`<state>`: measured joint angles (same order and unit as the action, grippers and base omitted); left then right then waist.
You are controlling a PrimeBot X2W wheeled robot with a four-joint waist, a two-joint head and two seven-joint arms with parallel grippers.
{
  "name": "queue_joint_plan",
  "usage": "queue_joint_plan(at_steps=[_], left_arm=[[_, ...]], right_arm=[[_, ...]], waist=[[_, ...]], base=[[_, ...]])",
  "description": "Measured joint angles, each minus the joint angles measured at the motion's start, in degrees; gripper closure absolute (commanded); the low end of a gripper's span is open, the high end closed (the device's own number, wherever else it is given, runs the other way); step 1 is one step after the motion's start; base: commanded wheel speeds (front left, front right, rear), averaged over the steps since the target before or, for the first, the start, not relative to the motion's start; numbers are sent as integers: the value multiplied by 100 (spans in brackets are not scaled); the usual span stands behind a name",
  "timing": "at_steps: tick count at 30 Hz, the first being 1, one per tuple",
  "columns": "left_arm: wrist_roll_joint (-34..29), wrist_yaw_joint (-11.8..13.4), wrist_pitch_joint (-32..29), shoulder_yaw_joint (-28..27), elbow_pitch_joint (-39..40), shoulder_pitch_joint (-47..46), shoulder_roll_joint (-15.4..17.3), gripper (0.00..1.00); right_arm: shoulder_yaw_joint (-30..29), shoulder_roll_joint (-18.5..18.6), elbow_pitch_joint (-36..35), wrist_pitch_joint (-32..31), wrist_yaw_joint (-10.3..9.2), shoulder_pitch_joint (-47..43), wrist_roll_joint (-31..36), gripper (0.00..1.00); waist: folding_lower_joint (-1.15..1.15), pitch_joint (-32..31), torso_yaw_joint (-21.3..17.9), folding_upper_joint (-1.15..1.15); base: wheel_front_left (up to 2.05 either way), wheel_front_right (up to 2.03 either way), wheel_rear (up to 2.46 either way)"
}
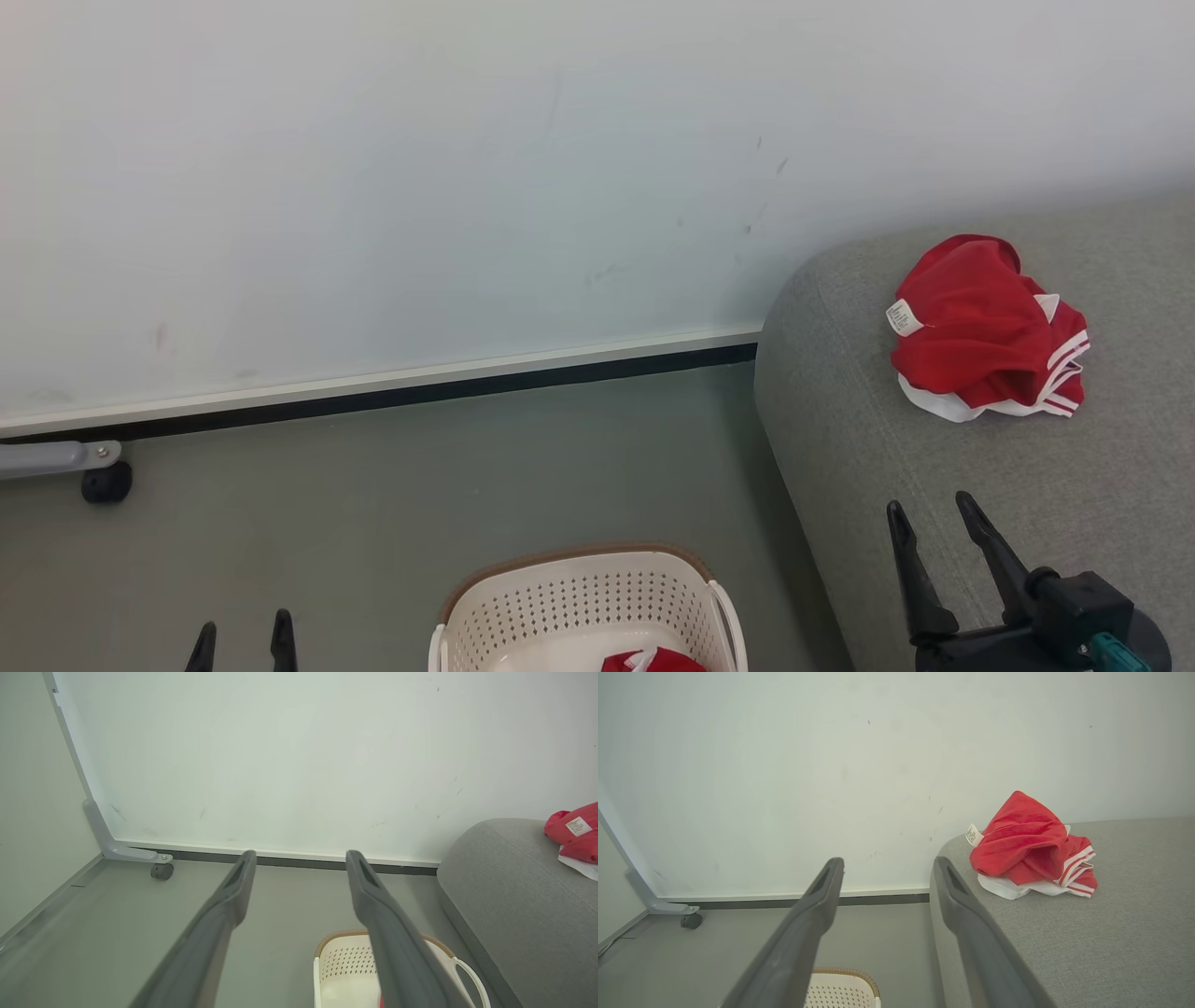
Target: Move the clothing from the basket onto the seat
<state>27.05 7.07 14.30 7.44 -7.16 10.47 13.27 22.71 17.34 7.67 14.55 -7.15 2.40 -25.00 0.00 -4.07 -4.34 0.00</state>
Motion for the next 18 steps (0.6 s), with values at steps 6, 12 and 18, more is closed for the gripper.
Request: queue_joint_plan(at_steps=[6,12,18], left_arm=[[-42,0,0,-32,32,23,-33,0],[-62,0,0,-63,68,29,-62,0],[-201,0,0,-42,113,29,-62,0]], right_arm=[[-68,-37,-37,0,0,-76,56,0],[-125,-74,-112,0,0,-97,92,0],[-230,-76,-203,0,0,-128,112,0]], waist=[[0,26,4,0],[0,68,9,0],[0,203,11,0]], base=[[0,0,0],[0,0,0],[0,0,0]])
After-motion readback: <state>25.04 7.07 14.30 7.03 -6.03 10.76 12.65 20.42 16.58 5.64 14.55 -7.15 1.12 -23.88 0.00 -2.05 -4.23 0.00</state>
